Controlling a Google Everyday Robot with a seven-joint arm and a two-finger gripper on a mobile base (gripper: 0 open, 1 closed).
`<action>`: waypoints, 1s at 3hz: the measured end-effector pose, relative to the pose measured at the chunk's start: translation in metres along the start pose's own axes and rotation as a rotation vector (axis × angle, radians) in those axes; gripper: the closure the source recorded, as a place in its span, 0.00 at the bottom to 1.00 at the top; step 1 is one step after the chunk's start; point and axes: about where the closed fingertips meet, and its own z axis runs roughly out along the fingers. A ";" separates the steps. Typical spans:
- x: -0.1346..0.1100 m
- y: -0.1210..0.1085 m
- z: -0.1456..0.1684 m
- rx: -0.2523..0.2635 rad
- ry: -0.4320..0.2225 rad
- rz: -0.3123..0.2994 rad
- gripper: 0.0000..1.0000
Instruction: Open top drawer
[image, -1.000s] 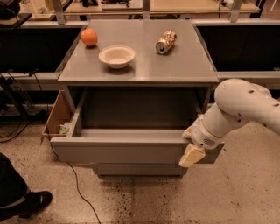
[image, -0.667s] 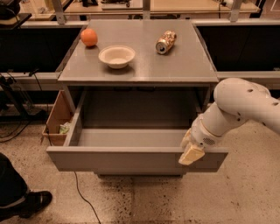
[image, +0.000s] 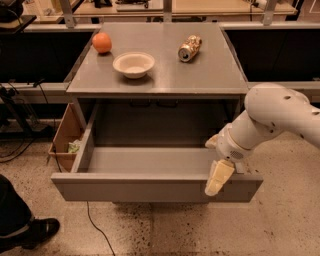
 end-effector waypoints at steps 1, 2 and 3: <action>-0.010 -0.018 -0.013 0.028 -0.030 -0.001 1.00; -0.018 -0.041 -0.032 0.066 -0.071 -0.003 1.00; -0.024 -0.059 -0.033 0.077 -0.137 0.019 1.00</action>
Offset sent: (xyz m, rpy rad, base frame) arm 0.0704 -0.0132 0.0686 0.0993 -0.1398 -0.0439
